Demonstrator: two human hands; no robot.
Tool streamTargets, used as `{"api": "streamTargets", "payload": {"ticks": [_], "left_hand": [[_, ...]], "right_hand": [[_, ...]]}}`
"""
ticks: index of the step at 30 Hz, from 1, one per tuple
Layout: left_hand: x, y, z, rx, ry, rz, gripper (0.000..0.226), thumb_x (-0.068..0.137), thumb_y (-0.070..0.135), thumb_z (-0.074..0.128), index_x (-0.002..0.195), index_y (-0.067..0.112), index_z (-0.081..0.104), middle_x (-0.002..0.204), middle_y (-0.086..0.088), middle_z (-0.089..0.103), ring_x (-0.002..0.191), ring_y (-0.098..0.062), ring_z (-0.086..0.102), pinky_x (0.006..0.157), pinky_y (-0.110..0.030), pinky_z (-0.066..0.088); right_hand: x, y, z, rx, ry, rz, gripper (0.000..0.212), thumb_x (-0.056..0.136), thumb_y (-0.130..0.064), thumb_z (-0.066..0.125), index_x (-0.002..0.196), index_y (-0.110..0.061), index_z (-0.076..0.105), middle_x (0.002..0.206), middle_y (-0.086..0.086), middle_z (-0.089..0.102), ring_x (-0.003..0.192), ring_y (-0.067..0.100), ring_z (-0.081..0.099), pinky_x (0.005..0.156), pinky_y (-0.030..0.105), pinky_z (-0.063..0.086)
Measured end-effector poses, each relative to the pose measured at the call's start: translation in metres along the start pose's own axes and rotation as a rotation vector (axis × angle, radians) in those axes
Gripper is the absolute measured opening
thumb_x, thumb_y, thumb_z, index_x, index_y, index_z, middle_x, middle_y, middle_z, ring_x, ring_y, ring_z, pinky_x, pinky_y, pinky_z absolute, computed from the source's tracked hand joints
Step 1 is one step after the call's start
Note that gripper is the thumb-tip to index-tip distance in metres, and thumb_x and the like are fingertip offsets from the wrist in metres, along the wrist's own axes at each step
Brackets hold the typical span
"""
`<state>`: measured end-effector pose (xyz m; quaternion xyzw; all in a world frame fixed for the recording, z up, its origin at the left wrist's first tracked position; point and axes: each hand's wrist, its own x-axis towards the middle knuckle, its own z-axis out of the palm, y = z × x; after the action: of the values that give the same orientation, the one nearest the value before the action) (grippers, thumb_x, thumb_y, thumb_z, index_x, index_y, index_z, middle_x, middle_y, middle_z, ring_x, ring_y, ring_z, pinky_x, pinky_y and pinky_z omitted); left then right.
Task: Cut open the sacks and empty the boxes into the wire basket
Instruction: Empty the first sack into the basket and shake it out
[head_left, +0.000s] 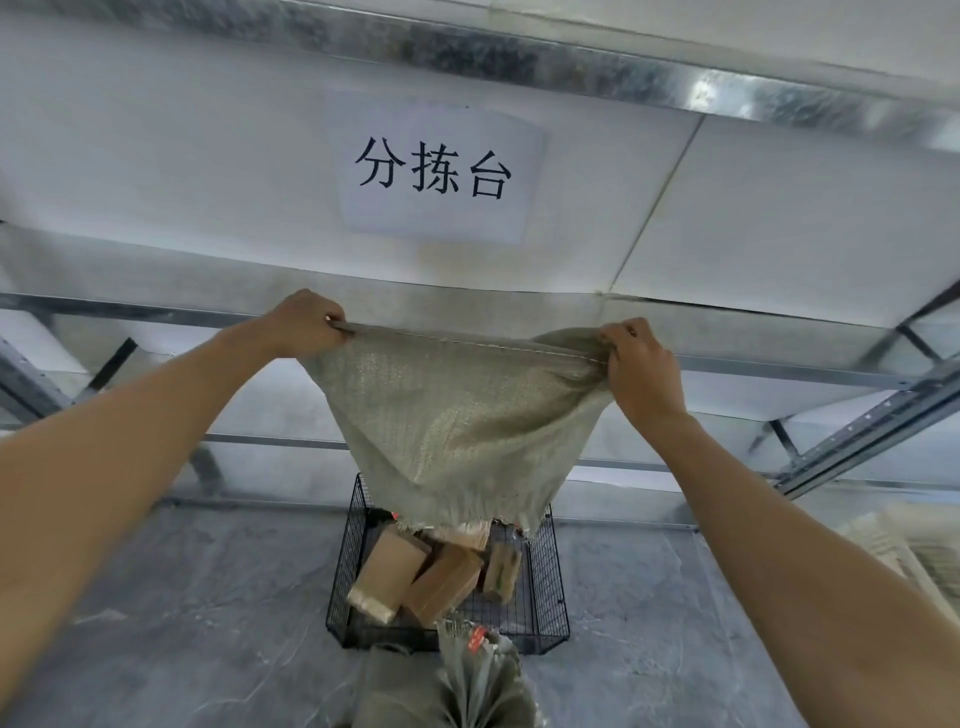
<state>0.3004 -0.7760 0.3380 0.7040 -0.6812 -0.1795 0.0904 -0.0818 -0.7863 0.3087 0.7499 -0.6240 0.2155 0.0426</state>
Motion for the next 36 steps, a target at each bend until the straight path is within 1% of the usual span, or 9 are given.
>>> {"api": "streamTargets", "payload": {"ticks": [2,6,13,15,18,21,25,31,36], "left_hand": [[-0.002,0.000,-0.002,-0.055,-0.009,-0.047,0.025,0.095,0.010,0.047,0.102,-0.002,0.067,0.105,-0.019,0.064,0.100,-0.033,0.055,0.078,-0.028,0.034],[-0.003,-0.004,-0.006,-0.142,0.019,-0.117,0.034,0.095,0.002,0.037,0.115,-0.003,0.064,0.121,-0.019,0.060,0.111,-0.034,0.052,0.090,-0.036,0.038],[-0.006,-0.016,-0.014,-0.196,0.149,-0.137,0.028,0.095,0.009,0.043,0.095,-0.005,0.067,0.097,-0.022,0.064,0.087,-0.029,0.051,0.075,-0.032,0.037],[-0.009,-0.018,-0.017,-0.191,0.179,-0.128,0.024,0.093,0.007,0.045,0.088,-0.001,0.067,0.089,-0.017,0.062,0.085,-0.028,0.050,0.074,-0.031,0.037],[-0.009,-0.028,-0.021,-0.177,0.223,-0.142,0.024,0.089,0.005,0.047,0.071,-0.004,0.059,0.072,-0.016,0.055,0.075,-0.028,0.048,0.059,-0.028,0.033],[-0.009,-0.032,-0.022,-0.198,0.267,-0.166,0.026,0.088,0.007,0.049,0.073,-0.012,0.058,0.067,-0.019,0.053,0.066,-0.027,0.046,0.055,-0.026,0.031],[-0.008,-0.027,-0.023,-0.218,0.296,-0.170,0.023,0.087,0.005,0.047,0.066,-0.004,0.053,0.063,-0.013,0.047,0.061,-0.025,0.041,0.051,-0.025,0.029],[-0.007,-0.027,-0.026,-0.234,0.330,-0.182,0.025,0.088,0.007,0.048,0.080,-0.010,0.064,0.072,-0.021,0.059,0.071,-0.029,0.049,0.061,-0.029,0.039],[-0.013,-0.034,-0.030,-0.305,0.452,-0.243,0.020,0.090,0.012,0.054,0.093,-0.001,0.069,0.091,-0.021,0.066,0.091,-0.037,0.058,0.077,-0.036,0.044]], "right_hand": [[-0.003,0.002,0.001,-0.018,-0.032,-0.032,0.026,0.090,0.002,0.045,0.099,-0.008,0.067,0.110,0.012,0.056,0.074,0.039,0.060,0.066,0.040,0.051],[-0.007,0.001,0.002,-0.024,-0.143,-0.053,0.027,0.093,-0.001,0.043,0.102,-0.005,0.068,0.112,0.014,0.055,0.081,0.038,0.061,0.074,0.042,0.051],[-0.014,-0.010,0.000,0.002,-0.316,-0.054,0.032,0.087,-0.034,0.057,0.102,-0.006,0.060,0.109,0.006,0.049,0.082,0.026,0.058,0.075,0.036,0.050],[-0.015,-0.010,0.001,-0.022,-0.304,-0.043,0.029,0.088,-0.030,0.056,0.104,-0.006,0.060,0.111,0.006,0.050,0.082,0.025,0.059,0.074,0.035,0.050],[-0.015,-0.009,-0.003,-0.118,-0.219,-0.044,0.026,0.091,-0.023,0.049,0.103,-0.007,0.064,0.111,0.007,0.054,0.086,0.026,0.058,0.073,0.034,0.047],[-0.012,-0.012,-0.007,-0.268,-0.135,-0.089,0.033,0.090,-0.029,0.046,0.099,-0.006,0.068,0.107,0.007,0.058,0.091,0.024,0.056,0.081,0.037,0.045],[-0.010,-0.020,-0.011,-0.439,-0.147,-0.116,0.036,0.089,-0.034,0.046,0.099,-0.008,0.068,0.105,0.008,0.060,0.097,0.026,0.056,0.087,0.040,0.041],[-0.012,-0.024,-0.009,-0.555,-0.308,-0.063,0.024,0.087,-0.025,0.051,0.104,-0.014,0.063,0.110,0.004,0.059,0.107,0.025,0.054,0.096,0.044,0.036],[-0.012,-0.013,-0.014,-0.415,-0.295,-0.016,0.020,0.086,-0.008,0.045,0.081,-0.016,0.063,0.078,0.001,0.059,0.084,0.023,0.063,0.079,0.034,0.041]]}}
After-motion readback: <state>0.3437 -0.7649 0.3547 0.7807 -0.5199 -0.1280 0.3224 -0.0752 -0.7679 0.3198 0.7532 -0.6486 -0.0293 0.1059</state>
